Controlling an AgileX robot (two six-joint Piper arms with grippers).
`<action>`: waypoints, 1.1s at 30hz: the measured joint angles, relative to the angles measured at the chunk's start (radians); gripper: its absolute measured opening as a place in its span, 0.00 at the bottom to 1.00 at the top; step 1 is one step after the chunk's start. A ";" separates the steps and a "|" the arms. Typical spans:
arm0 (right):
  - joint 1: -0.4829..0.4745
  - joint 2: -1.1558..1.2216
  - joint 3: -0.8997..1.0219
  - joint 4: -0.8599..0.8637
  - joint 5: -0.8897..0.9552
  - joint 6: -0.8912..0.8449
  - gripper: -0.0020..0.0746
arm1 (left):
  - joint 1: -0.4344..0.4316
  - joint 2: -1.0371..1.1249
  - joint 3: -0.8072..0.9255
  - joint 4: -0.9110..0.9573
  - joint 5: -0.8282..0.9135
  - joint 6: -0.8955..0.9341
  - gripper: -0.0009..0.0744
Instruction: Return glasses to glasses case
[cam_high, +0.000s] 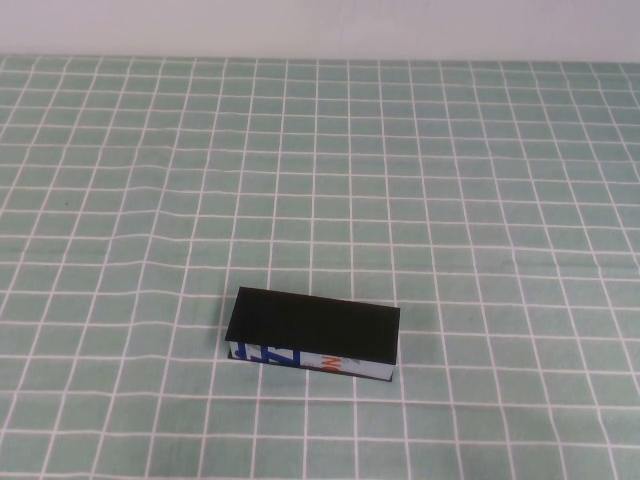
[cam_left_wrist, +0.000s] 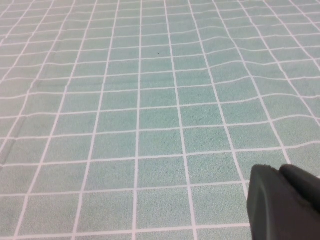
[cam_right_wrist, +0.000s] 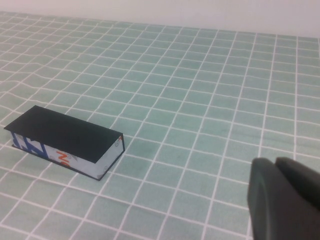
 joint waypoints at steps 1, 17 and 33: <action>0.000 0.000 0.000 0.000 0.000 0.000 0.01 | 0.000 0.000 0.000 0.000 -0.002 0.000 0.01; -0.314 0.000 0.002 0.007 -0.024 0.000 0.01 | 0.002 0.000 0.000 -0.001 -0.002 0.001 0.01; -0.479 0.000 0.319 0.111 -0.268 0.000 0.01 | 0.002 0.000 0.000 -0.001 -0.002 0.003 0.01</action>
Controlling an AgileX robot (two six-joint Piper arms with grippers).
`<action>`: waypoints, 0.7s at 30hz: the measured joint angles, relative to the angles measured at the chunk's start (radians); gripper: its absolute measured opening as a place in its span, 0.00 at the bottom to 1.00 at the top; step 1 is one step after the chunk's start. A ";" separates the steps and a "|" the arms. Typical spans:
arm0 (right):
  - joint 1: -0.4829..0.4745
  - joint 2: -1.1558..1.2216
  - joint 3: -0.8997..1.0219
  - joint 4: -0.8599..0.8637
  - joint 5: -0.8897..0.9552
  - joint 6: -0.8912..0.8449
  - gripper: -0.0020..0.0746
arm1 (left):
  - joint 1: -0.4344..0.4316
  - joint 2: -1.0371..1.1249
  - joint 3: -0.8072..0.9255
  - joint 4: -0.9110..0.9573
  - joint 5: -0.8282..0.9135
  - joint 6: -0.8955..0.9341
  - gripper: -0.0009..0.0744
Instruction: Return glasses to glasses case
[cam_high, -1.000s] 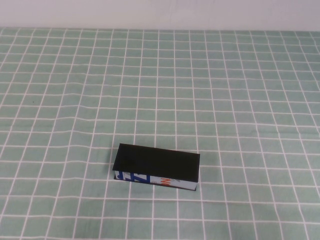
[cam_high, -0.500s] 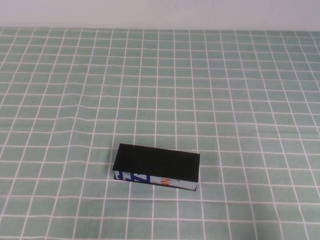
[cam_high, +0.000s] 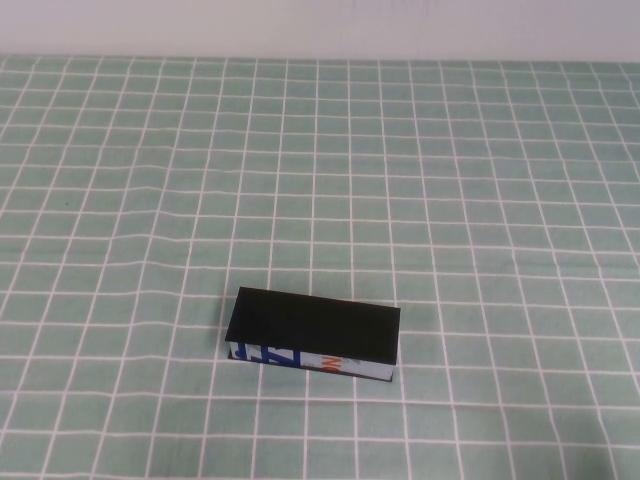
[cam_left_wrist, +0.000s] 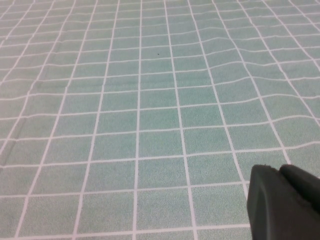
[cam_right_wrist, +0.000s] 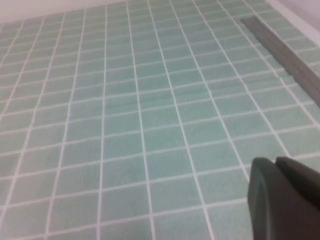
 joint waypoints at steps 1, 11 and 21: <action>0.000 0.000 0.019 0.000 -0.016 0.000 0.01 | 0.000 0.000 0.000 0.000 0.000 0.000 0.01; 0.000 0.000 0.072 0.004 -0.052 0.000 0.01 | 0.000 0.000 0.000 0.000 -0.002 0.000 0.01; 0.000 0.000 0.072 0.005 -0.056 0.000 0.01 | 0.000 0.000 0.000 0.000 -0.002 0.000 0.01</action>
